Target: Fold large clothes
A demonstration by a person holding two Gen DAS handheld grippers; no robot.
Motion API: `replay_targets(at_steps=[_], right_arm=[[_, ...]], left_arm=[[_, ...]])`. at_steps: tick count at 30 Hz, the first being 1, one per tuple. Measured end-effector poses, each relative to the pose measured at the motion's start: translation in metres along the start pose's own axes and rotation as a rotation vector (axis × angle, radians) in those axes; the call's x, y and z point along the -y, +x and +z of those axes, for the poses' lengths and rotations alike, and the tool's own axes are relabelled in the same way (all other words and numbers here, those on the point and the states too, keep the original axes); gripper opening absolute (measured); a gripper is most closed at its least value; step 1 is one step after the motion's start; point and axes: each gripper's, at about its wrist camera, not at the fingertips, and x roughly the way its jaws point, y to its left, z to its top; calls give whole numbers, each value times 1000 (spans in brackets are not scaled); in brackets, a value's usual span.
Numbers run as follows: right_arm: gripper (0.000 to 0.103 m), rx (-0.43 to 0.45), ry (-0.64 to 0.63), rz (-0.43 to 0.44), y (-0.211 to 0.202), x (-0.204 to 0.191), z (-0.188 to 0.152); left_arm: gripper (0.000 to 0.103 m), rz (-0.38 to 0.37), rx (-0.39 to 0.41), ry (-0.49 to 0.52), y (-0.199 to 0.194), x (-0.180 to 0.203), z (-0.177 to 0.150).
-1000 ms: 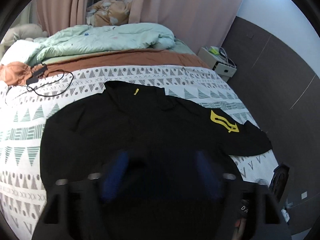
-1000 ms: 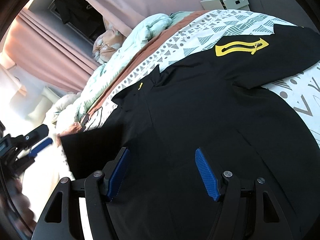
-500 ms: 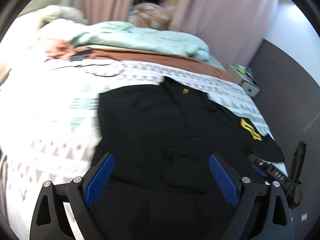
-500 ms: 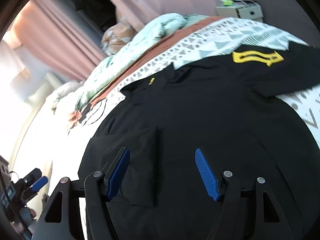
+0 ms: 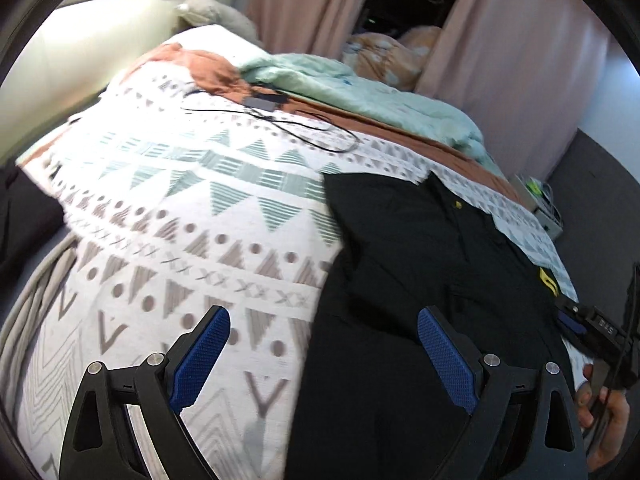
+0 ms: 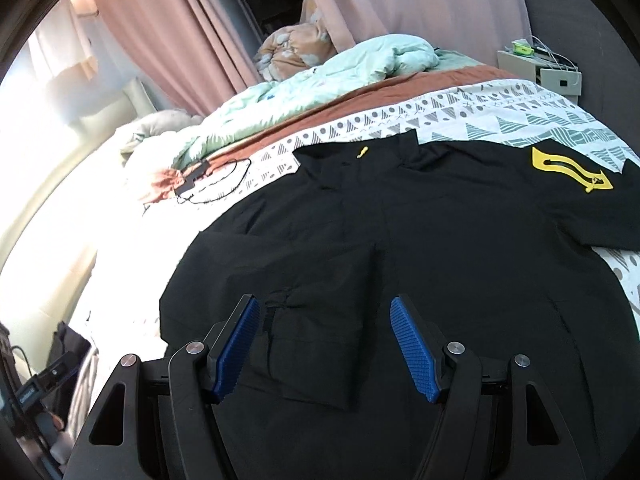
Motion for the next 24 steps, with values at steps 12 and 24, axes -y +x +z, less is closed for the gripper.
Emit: replay_targets(at_steps=[12,24], right_arm=[[68,-122,-182,-62,63,-56,-21],[69,-297,-393,-219,111,-83,-67]], left_arm=[[82,24,-7,-95,16,-41,-3],[82,45,-29,-101,19,-41,-7]])
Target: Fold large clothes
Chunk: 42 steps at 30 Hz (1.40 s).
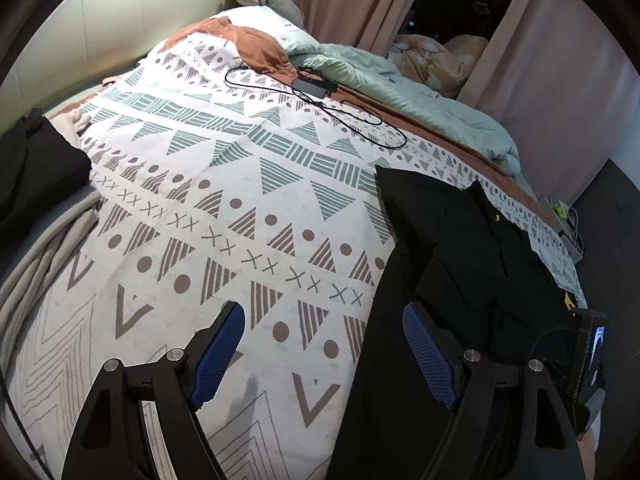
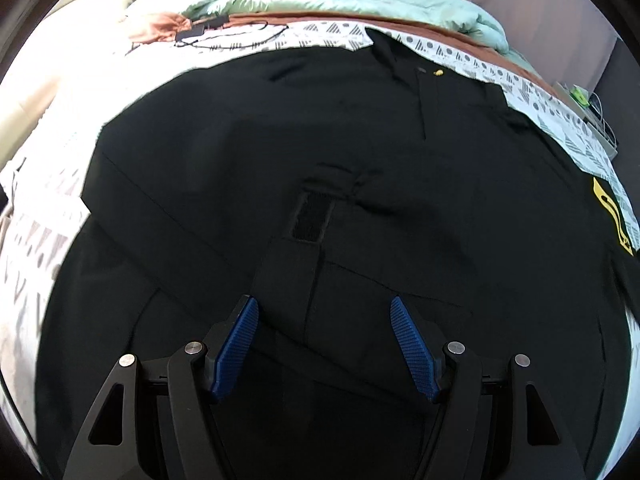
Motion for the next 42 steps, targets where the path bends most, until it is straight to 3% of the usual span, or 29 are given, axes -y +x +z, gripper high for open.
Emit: replay_targets(at_steps=[6,8,11,19,22,27,30,31,34,35,42], right_arm=[[68,15,-2,16,5,-5,-5],[46,23,5,31,1,0,-5],[28,58,23,54,-11,8,-5],[23,232,211,166,-61,70,-4],[14,297,321,194,-77,106,-10],[14,344,536,206,-79,172,-31],[17,302,706,216,-65,212,-47],[24,283,738,208,-62,219,-51],[60,232,819,191,-54,236,-63],[64,233,833,200,-53,239,-66],[64,166,924,256,-44,246,-88]], left_arm=[[82,18,-3,-7,-5,3,-5],[82,19,1,-16,-8,3,-6],[82,27,3,-10,-11,8,-8],[82,43,7,21,-12,23,-15],[82,49,5,35,-9,28,-17],[82,50,2,50,-6,34,-19],[82,51,3,65,-5,37,-20],[82,52,2,69,-5,38,-20],[82,53,-4,81,-3,40,-21],[82,52,-6,87,-2,41,-22],[82,38,-14,106,2,44,-22]])
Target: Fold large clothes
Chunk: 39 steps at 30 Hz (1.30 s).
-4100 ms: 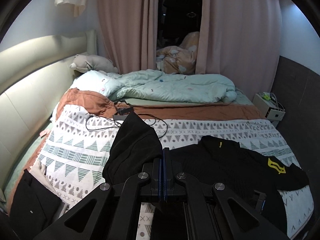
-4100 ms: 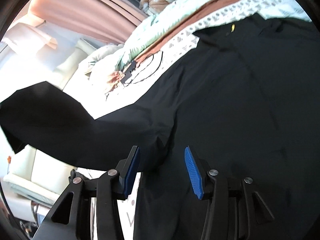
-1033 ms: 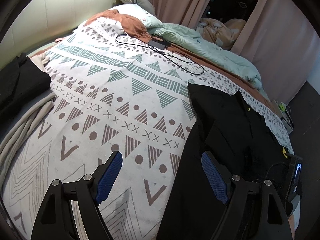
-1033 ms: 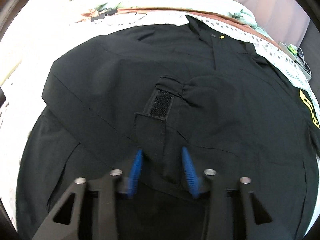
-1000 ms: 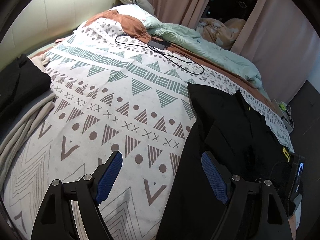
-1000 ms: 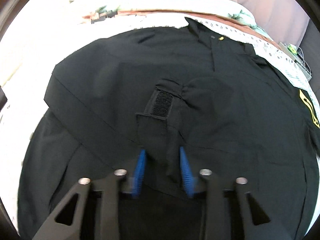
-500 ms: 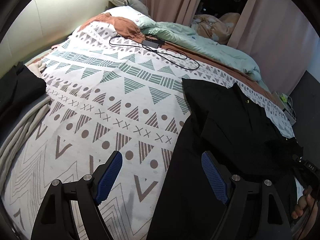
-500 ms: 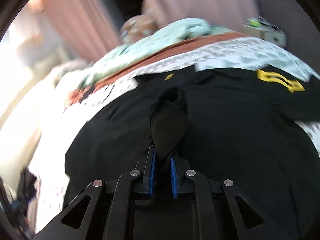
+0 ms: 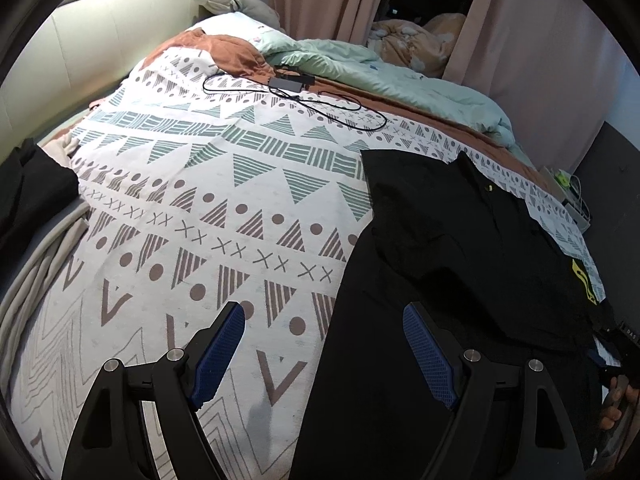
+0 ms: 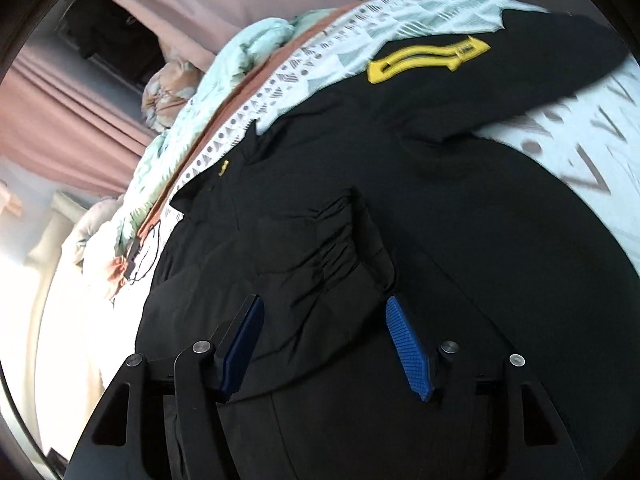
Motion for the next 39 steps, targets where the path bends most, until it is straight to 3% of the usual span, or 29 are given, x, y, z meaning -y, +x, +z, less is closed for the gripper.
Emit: replay_targets(at_steps=[2,6,8,9,11,14,25,29,31,33,39], right_arm=[[64,-38,30,-7,9,5,-1],[64,-122,60,58,32,5,-9],[61,-115,49,58,39,2,-8],[57,-102,42,56,42,1,-7],[20,-96,45,53,51,3,-2],[11,-78,71,92,64,7,7],[7,73,56,133,77,0,55],[7,83,53,130,89,4,66],[7,87,50,131,95,4,70],[7,93,43,131,99,7,74],[7,89,24,127,109,10,78]], left_arm=[[82,1,2,5,2,1,2],[82,7,-2,23,11,7,7],[82,9,-9,34,20,11,10],[82,13,-10,39,24,13,12],[78,18,-13,57,35,19,15],[68,12,-42,77,55,28,17],[57,35,-118,165,114,56,27],[54,60,-118,198,130,65,41],[44,64,-132,213,139,69,43],[39,61,-162,220,150,70,42],[39,84,-177,173,164,56,38]])
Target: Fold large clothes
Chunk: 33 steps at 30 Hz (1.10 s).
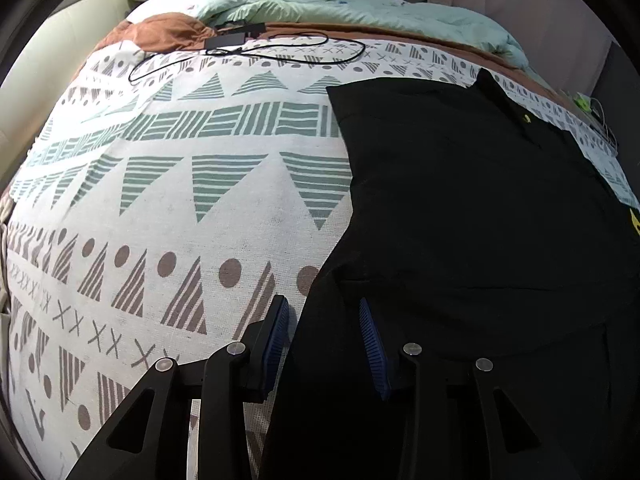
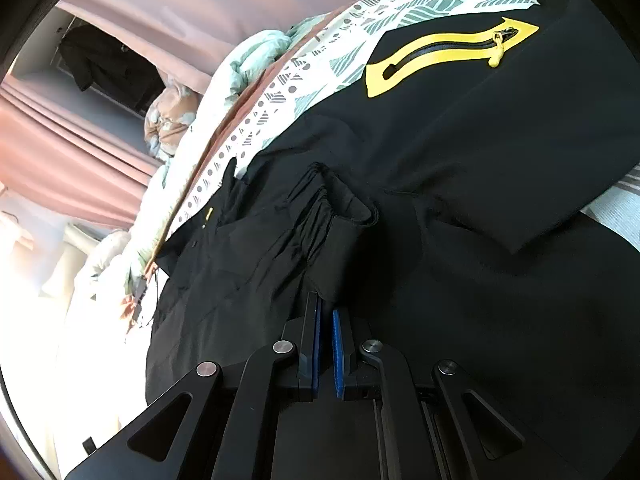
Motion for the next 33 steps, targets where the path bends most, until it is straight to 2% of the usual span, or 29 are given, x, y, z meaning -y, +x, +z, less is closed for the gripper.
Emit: replay_targets(at_steps=[3,4,6,7,8,11,13,19,25,33], right_arm=[[8,-2,18,-25,-3,0,2],[13,-2,20,-35,-7,3,2],[31,20,14,-61,-17,1,1],[51,39,17,-58,-25,2,1],[62,65,33,-48,-34,4,1],[63,106,88,-8,-58,17,5],[63,135,118,-9,-72,26,7],[63,217,150,-68,-107,58,15],[63,267,246,-93,-138,107,24],[62,305,305,-80,-147,142,30]], left_arm=[[39,23,7,-20,-3,-3,1],[39,24,6,-30,-4,-4,1],[39,20,12,-47,-9,-5,2],[39,14,21,-51,-13,-5,2],[39,7,28,-52,-17,-5,2],[43,-11,52,-62,-32,-8,0],[57,-21,68,-77,-40,-11,-1],[81,-65,116,-77,-65,-10,-9],[85,-71,134,-35,-81,2,-23],[85,-105,169,-53,-93,8,-29]])
